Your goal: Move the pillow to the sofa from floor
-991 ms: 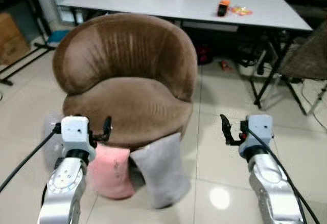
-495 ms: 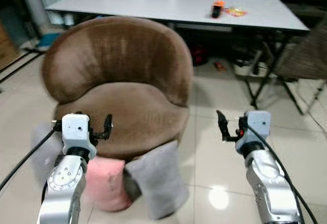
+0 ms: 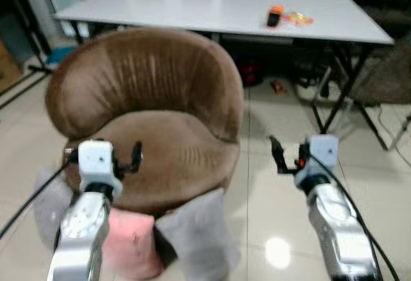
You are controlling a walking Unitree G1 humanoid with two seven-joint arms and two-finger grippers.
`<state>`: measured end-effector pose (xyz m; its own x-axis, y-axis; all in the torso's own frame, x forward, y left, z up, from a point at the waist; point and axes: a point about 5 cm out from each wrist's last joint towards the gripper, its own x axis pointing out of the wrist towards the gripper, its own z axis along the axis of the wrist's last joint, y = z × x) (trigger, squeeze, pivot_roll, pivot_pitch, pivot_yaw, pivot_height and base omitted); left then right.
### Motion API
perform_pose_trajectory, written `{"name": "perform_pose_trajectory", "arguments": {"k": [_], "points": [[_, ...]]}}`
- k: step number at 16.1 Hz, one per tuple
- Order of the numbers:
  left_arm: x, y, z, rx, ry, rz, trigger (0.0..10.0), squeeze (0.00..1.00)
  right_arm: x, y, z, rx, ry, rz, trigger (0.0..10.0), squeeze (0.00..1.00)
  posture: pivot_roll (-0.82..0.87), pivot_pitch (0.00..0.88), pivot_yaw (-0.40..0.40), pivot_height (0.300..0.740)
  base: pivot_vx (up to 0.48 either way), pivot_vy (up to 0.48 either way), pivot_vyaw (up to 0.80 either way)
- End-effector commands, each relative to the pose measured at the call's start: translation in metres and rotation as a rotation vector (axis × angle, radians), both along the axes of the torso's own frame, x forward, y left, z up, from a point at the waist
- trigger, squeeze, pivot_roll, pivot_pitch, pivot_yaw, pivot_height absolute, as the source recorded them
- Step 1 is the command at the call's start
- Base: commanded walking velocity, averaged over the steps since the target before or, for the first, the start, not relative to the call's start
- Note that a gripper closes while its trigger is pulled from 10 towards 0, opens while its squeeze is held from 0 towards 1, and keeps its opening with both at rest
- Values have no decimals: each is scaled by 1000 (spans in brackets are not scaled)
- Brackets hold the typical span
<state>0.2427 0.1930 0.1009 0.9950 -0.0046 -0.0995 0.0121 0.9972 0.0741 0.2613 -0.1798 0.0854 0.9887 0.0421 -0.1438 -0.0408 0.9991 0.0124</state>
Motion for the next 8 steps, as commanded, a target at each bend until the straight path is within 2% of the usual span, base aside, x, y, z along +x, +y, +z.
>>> {"name": "perform_pose_trajectory", "arguments": {"k": [1,4,7,8], "points": [[0,2,3,10,-6,-4,10000,0,2,0,3,19,-13,5,10000,0,-79,0,9,740,0,0,0],[-11,7,1,30,-16,-39,10000,0,1,3,0,38,1,23,10000,0,-76,0,5,730,0,0,0],[-21,13,0,-2,-13,-52,10000,0,-1,3,-1,52,2,28,10000,0,-72,0,3,705,0,0,0],[-30,23,-2,-4,6,-91,10000,0,-1,3,-1,48,0,28,10000,0,-70,0,2,690,0,0,0]]}}
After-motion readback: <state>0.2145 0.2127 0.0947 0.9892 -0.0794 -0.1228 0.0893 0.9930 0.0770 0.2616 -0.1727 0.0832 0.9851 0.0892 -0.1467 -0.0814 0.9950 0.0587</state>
